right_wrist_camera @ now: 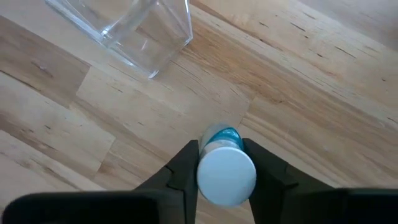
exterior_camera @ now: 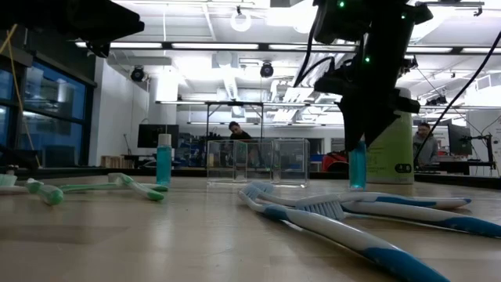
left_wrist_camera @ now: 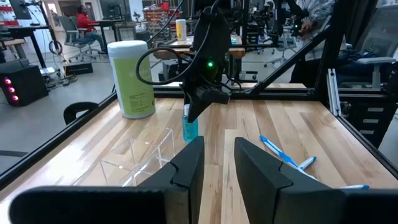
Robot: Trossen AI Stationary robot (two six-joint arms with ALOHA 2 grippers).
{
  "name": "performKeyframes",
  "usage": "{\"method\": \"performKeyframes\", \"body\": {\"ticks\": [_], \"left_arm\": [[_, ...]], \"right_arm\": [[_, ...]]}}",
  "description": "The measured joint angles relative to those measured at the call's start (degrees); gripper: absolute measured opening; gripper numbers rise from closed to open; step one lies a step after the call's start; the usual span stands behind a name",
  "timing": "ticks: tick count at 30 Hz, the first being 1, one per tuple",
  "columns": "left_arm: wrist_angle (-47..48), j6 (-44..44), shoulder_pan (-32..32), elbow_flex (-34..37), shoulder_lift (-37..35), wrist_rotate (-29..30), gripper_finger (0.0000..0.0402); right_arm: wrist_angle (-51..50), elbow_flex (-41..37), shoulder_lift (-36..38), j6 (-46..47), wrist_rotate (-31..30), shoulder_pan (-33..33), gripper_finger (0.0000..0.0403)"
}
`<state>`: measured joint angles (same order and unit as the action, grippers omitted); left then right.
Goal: Pick & Place toothbrushing station
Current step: Put the right blue mouthwash into the transparent organizer
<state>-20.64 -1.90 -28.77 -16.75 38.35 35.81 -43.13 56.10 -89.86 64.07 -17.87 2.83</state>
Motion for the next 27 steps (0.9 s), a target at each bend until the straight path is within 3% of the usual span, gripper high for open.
{"method": "performKeyframes", "body": {"ticks": [16,27], "left_arm": [[0.00,0.01,0.00,0.00,0.02,0.00,0.0085],[0.00,0.03,0.00,0.00,0.00,0.02,0.0085]], "right_arm": [[-0.05,0.65,0.20,-6.87,-1.43,0.00,0.0090],[-9.48,13.34,0.20,-16.62,-4.33,0.00,0.0090]]}}
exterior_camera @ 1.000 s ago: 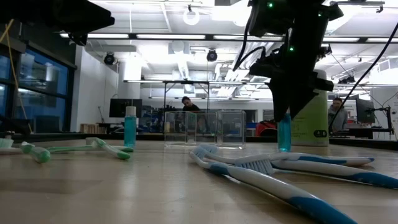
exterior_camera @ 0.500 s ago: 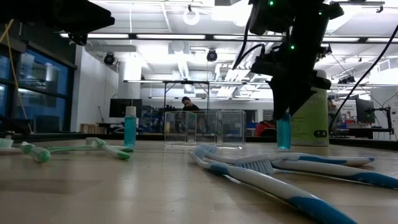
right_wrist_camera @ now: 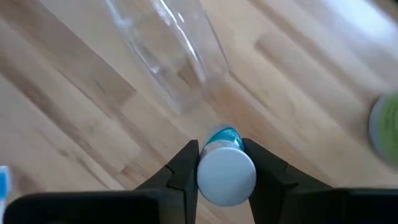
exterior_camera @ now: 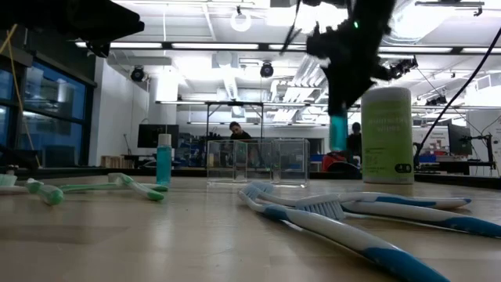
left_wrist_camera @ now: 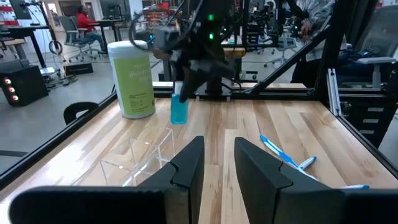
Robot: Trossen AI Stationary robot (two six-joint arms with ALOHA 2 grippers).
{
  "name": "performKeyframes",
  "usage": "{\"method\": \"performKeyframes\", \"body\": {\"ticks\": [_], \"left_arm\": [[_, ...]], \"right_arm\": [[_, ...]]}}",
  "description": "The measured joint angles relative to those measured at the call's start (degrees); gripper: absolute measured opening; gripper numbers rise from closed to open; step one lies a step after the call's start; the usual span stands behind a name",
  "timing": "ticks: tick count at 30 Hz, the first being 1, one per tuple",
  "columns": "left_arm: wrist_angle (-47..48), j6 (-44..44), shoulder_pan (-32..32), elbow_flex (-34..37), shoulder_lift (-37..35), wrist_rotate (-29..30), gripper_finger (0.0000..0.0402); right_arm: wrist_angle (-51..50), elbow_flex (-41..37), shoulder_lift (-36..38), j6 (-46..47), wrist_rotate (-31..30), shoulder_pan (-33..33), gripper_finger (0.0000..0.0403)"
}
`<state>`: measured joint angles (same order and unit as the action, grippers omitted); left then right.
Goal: Pick & Place toothbrushing station
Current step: Put the right blue mouthwash into the transparent organizer
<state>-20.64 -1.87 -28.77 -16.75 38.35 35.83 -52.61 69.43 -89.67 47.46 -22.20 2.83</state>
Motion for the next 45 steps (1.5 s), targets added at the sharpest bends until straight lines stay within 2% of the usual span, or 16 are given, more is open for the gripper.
{"method": "performKeyframes", "body": {"ticks": [7,20,24,32,45], "left_arm": [[0.00,0.00,0.00,0.00,0.00,0.00,0.0085],[-0.26,0.00,0.17,0.00,0.00,0.04,0.0085],[-0.46,-0.01,0.73,0.00,0.00,0.04,0.0085],[-0.46,0.00,1.73,0.00,0.01,0.04,0.0085],[-0.44,0.31,1.73,0.00,0.00,0.04,0.0085]], "right_arm": [[1.42,6.63,0.00,-8.92,0.64,-1.16,0.0090],[16.19,7.23,-1.25,-21.85,12.17,-11.51,0.0090],[17.72,7.10,-2.26,-24.63,15.20,-13.45,0.0090],[22.67,7.16,-8.53,-27.47,19.33,-15.10,0.0090],[25.10,7.14,-15.93,-28.26,19.62,-16.01,0.0090]]}}
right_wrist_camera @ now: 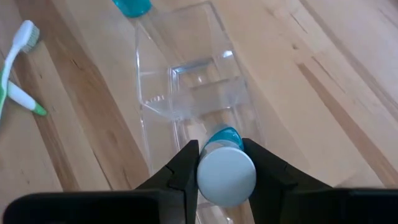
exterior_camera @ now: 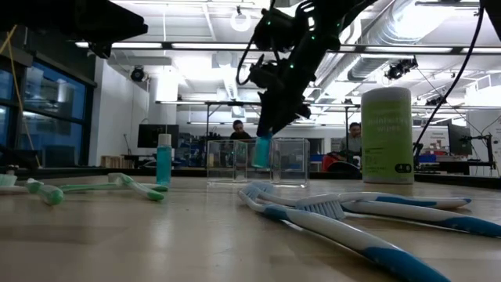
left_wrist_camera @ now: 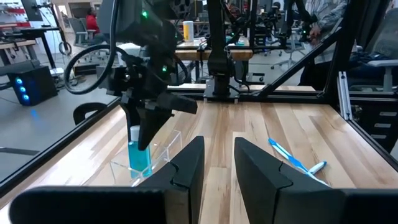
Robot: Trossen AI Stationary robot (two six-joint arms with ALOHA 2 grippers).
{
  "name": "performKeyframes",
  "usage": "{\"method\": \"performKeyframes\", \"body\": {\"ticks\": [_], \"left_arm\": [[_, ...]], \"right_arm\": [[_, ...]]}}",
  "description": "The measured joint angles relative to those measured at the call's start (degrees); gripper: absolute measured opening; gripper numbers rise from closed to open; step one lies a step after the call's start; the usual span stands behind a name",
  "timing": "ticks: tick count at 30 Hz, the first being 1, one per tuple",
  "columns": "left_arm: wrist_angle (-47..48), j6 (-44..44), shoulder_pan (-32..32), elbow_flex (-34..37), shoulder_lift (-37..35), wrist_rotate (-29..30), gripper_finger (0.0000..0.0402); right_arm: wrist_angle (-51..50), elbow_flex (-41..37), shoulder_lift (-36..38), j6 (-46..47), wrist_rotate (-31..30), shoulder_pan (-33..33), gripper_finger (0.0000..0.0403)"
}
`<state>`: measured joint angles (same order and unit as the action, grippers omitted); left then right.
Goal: Pick & Place toothbrushing station
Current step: Put the right blue mouthwash into the transparent organizer
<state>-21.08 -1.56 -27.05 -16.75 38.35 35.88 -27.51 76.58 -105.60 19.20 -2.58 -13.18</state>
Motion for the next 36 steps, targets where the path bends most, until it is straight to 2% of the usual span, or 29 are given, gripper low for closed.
{"method": "performKeyframes", "body": {"ticks": [9,21,30,36], "left_arm": [[0.02,0.02,0.00,0.00,0.00,0.00,0.0085],[-0.02,-0.44,0.00,0.00,0.02,0.00,0.0085],[-0.07,-0.40,0.00,0.00,0.00,0.00,0.0085],[-0.04,-0.38,0.00,0.00,0.02,0.00,0.0085]], "right_arm": [[0.34,0.01,0.04,0.08,-0.23,-0.07,0.0092],[2.05,0.13,-4.39,0.20,-0.01,0.45,0.0092],[2.92,0.00,-4.04,-1.46,1.63,0.43,0.0138],[3.89,0.00,-4.02,-1.51,1.68,0.43,0.0153]]}}
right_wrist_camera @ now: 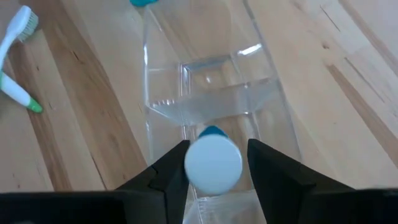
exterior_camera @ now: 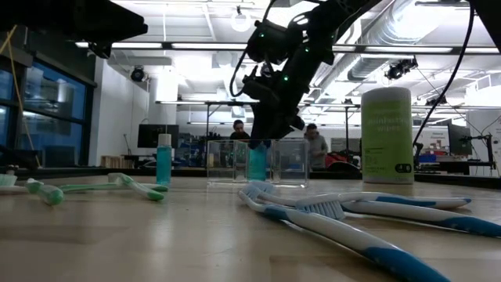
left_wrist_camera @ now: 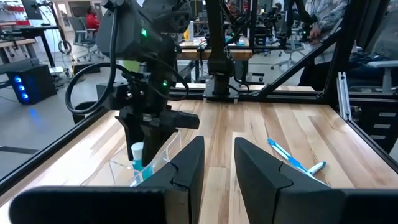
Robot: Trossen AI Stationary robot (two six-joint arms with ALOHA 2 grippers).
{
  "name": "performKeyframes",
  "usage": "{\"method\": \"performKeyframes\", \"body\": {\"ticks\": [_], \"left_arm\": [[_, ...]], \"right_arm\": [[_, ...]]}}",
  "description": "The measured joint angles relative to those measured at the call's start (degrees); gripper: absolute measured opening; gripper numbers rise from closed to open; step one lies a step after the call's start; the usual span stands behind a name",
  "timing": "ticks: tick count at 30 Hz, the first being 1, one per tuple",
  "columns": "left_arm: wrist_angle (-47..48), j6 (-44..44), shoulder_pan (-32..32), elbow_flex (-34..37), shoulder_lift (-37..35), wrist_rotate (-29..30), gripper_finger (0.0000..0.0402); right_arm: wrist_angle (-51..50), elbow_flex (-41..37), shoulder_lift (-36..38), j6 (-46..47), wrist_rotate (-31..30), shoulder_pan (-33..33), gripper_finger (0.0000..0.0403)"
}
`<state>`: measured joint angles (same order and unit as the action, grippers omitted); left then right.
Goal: Pick & Place toothbrushing station
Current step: Put the right blue mouthwash into the transparent organizer, then put the blue mouthwash into the transparent organizer
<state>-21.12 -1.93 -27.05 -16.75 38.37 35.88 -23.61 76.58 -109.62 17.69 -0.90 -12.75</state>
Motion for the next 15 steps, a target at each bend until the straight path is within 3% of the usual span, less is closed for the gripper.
{"method": "performKeyframes", "body": {"ticks": [9,15], "left_arm": [[0.00,0.00,0.00,0.00,-0.02,0.00,0.0085],[0.07,0.02,0.00,0.00,0.00,0.00,0.0085]], "right_arm": [[3.23,0.14,0.07,-1.49,2.56,0.00,0.0159],[-1.94,4.69,0.11,-4.35,0.22,0.02,0.0159]]}}
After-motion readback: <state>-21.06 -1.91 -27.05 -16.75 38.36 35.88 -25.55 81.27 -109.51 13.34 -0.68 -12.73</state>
